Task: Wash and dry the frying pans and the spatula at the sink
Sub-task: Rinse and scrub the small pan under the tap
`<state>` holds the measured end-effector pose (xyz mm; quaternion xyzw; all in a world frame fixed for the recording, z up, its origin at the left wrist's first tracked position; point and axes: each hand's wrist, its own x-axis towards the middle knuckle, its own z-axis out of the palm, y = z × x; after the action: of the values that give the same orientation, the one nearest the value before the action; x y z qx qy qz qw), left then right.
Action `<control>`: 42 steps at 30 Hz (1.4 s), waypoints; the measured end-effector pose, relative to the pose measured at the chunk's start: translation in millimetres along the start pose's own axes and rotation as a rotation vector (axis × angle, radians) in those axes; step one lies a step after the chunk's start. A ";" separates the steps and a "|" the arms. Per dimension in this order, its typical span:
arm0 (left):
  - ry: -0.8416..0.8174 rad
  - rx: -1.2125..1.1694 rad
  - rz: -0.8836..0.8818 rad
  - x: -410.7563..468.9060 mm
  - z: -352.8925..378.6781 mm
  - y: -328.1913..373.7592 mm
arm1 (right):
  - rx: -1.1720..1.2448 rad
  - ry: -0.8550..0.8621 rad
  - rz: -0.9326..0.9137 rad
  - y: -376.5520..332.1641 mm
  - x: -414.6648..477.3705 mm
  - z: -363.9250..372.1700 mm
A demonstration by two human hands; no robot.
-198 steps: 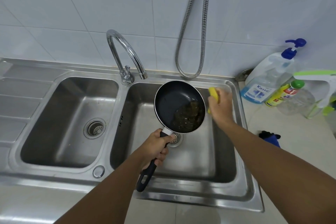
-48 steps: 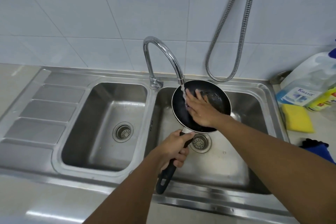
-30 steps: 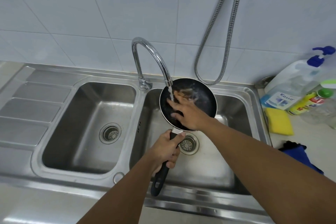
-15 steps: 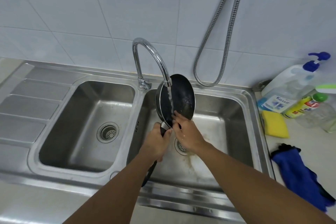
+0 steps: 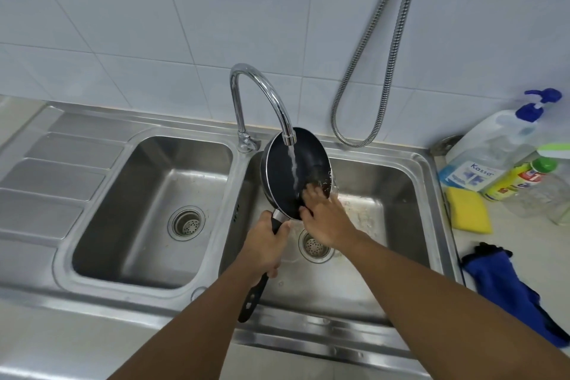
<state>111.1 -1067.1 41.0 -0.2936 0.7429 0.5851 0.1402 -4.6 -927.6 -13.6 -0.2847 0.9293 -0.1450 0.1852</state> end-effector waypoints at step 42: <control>-0.311 -0.197 -0.298 11.8 -7.9 -23.8 | 0.092 0.090 -0.207 -21.5 133.8 -89.8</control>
<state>117.2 -1081.3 17.9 -0.3186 0.6002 0.6659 0.3081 -135.6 -1008.0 39.3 -0.3636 0.8947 -0.2185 0.1401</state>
